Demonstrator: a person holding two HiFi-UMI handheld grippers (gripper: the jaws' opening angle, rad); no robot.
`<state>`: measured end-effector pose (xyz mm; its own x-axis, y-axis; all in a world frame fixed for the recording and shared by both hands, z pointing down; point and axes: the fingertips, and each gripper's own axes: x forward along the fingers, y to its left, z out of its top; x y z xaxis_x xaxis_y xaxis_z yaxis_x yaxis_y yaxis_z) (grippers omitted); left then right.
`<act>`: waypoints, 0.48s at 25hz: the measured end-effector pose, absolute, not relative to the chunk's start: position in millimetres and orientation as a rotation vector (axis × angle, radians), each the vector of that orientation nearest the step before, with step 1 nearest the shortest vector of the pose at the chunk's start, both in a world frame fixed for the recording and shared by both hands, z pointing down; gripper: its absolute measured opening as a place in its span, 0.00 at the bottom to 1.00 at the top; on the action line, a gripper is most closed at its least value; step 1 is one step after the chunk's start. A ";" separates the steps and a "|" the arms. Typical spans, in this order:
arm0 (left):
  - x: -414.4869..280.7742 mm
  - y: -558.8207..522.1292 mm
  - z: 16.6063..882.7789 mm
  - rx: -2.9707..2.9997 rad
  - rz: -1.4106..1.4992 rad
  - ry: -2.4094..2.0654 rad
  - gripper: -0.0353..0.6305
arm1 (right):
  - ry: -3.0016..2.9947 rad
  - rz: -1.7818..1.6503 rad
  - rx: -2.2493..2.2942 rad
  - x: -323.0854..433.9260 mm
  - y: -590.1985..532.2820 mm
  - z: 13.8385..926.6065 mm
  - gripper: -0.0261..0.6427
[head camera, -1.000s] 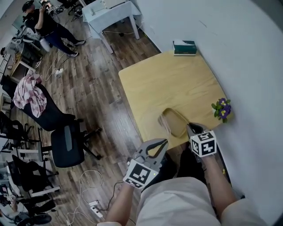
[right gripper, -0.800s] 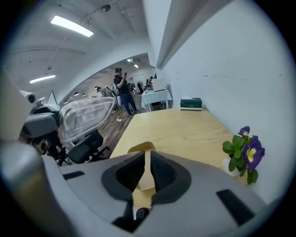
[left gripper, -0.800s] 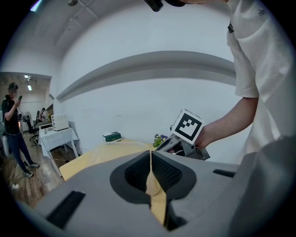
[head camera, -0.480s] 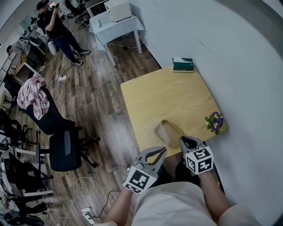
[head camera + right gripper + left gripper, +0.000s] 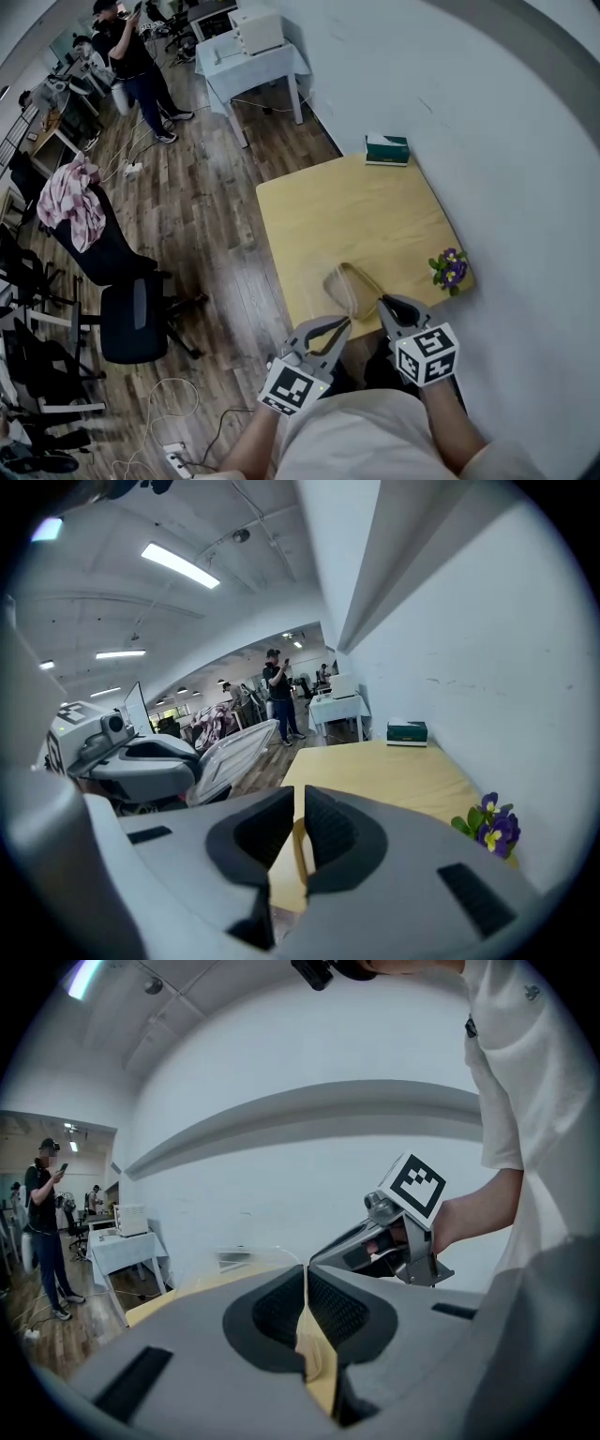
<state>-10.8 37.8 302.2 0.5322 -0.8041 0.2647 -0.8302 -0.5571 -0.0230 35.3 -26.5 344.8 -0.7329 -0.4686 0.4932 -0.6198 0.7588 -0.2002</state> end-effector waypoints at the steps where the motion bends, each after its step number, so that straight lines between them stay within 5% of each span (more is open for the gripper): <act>1: -11.8 37.5 299.4 2.656 0.363 -1.430 0.07 | -2.551 0.487 0.825 34.3 -26.2 339.7 0.09; 12: -26.2 35.3 266.6 2.604 0.193 -1.541 0.07 | -2.658 0.406 0.799 21.9 -18.4 295.6 0.09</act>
